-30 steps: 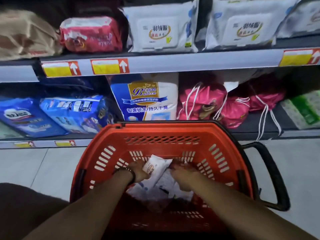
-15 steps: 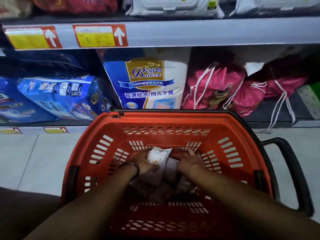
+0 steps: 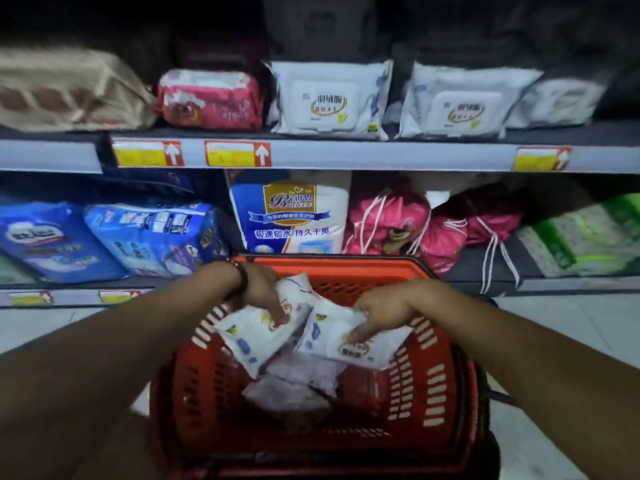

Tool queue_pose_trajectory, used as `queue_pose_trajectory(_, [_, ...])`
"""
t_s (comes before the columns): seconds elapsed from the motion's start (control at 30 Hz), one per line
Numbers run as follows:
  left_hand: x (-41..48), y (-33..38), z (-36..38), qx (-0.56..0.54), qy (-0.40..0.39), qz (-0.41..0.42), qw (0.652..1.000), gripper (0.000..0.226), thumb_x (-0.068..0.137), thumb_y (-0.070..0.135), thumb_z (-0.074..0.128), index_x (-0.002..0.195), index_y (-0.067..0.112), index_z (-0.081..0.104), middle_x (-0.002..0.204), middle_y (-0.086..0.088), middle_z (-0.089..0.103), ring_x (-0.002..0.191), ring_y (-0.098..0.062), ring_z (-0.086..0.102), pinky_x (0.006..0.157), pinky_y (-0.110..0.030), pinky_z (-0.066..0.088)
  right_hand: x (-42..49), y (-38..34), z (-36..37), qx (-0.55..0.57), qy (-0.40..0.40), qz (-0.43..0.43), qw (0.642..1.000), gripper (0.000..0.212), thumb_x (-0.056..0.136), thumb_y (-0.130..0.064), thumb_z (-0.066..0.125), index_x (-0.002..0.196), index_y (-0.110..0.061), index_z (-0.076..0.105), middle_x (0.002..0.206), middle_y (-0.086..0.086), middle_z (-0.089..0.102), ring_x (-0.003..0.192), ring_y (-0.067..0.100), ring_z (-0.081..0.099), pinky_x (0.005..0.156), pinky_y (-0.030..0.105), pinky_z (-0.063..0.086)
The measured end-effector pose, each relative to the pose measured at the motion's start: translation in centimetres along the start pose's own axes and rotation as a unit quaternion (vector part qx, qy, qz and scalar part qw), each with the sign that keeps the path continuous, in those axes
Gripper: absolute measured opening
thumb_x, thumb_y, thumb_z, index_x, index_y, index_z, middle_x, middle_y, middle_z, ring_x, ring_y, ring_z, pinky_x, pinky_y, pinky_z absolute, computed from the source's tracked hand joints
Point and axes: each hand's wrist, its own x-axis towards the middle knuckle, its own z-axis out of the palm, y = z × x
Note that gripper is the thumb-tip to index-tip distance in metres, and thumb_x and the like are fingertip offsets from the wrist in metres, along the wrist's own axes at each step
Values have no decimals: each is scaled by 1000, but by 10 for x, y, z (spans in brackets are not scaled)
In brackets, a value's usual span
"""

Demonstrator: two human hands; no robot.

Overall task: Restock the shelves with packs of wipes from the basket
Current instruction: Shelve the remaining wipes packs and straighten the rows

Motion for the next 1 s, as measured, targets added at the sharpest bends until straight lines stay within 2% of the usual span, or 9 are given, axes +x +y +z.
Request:
queue_pose_trajectory(0.17, [-71,-6,-48,-206,0,57,977,34,93,30,80,122,20,66,112,-8,81,100,-31,79,90,-56,63,-69,-6,-12,299,107,-62,946,42,103,-40,65,121,-3,71,122,15,77,104,28,73,94,43,59])
queue_pose_trajectory(0.27, [-81,-8,-36,-352,57,104,928,34,96,21,77,127,11,67,115,-15,80,105,-37,76,86,-48,65,-83,-9,-4,420,187,-71,885,75,77,-64,82,118,-2,74,117,22,77,108,43,73,98,61,54])
queue_pose_trajectory(0.37, [-75,-6,-30,-432,127,133,883,40,90,28,81,122,7,69,111,-15,80,105,-40,76,91,-55,62,-92,-14,-8,471,243,-82,844,92,59,-75,87,112,-1,76,113,26,77,98,44,73,90,58,54])
queue_pose_trajectory(0.53, [-72,10,-41,-585,211,170,765,19,103,18,66,117,6,71,108,-18,80,105,-41,76,100,-64,56,-109,-24,-28,678,284,-120,668,37,93,-36,70,109,-3,78,115,23,78,88,32,79,94,52,59])
queue_pose_trajectory(0.6, [-71,15,-41,-633,215,169,724,26,101,30,69,116,9,73,109,-16,81,106,-39,76,104,-66,52,-105,-35,-34,746,278,-140,589,36,96,-29,66,120,-3,75,123,21,76,100,34,76,95,51,60])
queue_pose_trajectory(0.7, [-78,29,-42,-666,197,174,698,47,96,58,65,119,19,76,112,-10,81,108,-34,77,105,-59,52,-90,-58,-37,774,290,-149,544,57,79,-22,74,133,-4,68,129,16,74,99,30,72,86,40,54])
queue_pose_trajectory(0.77, [-80,39,-39,-668,194,205,689,50,95,60,63,125,22,74,116,-7,80,109,-30,77,104,-53,54,-81,-71,-36,781,277,-162,536,49,76,-24,78,122,-8,72,115,13,77,81,22,70,73,31,52])
queue_pose_trajectory(0.87, [-80,49,-33,-670,205,252,668,51,90,44,73,132,15,69,121,-8,79,112,-28,76,106,-50,55,-74,-83,-34,721,328,-155,590,38,80,-26,84,113,-8,77,95,9,80,65,17,71,50,20,48])
queue_pose_trajectory(1.0, [-73,47,-35,-705,223,249,625,50,84,33,81,130,16,70,119,-9,79,110,-30,76,106,-54,55,-65,-85,-37,595,441,-129,660,32,86,-26,87,113,-11,80,108,3,82,103,21,79,98,42,61])
